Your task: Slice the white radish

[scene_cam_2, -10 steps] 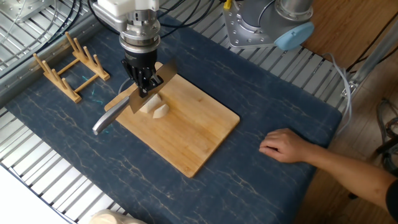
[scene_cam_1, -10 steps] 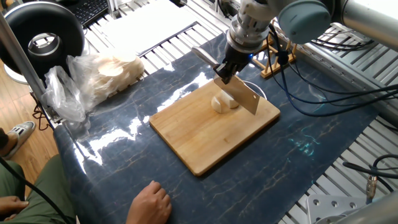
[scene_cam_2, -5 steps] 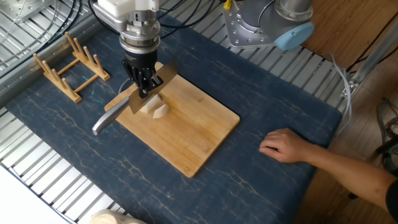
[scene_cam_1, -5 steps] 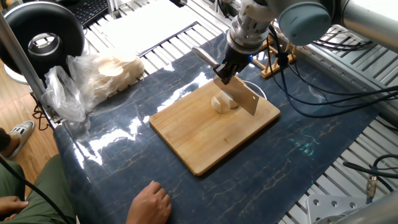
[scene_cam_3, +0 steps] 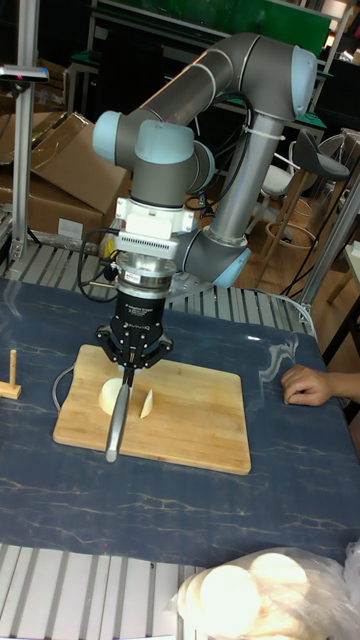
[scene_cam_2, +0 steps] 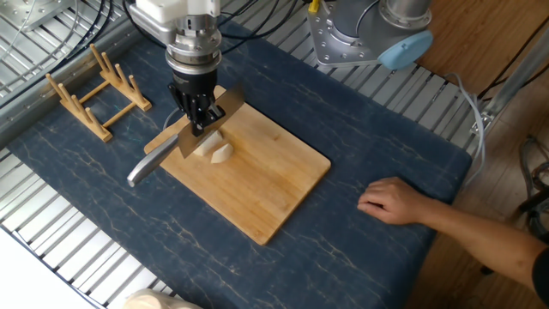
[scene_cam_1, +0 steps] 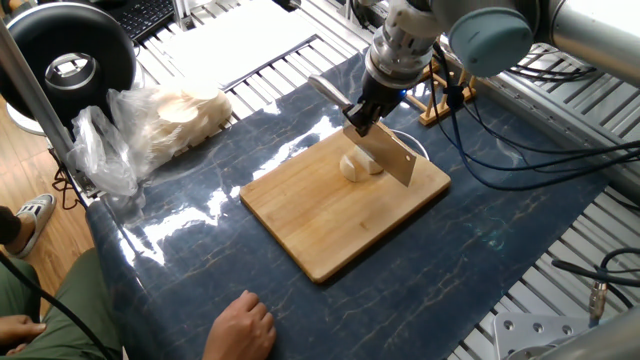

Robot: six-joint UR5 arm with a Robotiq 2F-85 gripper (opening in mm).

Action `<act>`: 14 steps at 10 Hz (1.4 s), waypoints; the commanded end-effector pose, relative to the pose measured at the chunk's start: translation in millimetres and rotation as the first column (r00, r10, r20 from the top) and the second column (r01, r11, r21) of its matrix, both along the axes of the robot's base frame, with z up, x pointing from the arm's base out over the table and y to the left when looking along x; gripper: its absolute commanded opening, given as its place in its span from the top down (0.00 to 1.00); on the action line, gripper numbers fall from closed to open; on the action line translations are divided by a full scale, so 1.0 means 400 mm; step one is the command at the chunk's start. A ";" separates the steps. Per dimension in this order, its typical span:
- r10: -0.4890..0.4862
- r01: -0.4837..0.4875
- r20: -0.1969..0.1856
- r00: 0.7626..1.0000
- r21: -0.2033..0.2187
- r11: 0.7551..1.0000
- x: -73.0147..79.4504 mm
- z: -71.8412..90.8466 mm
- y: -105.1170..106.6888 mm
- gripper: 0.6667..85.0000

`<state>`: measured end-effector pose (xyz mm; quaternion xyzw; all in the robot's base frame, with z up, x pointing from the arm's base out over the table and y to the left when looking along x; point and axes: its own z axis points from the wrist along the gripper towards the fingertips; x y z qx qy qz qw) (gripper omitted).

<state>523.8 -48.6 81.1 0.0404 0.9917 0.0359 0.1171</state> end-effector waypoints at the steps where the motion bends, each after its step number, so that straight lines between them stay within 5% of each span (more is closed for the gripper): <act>1: -0.002 0.001 0.025 1.000 0.013 1.000 0.014 -0.001 0.002 1.00; 14: 0.009 -0.006 0.110 0.994 -0.028 1.000 0.061 -0.026 -0.019 1.00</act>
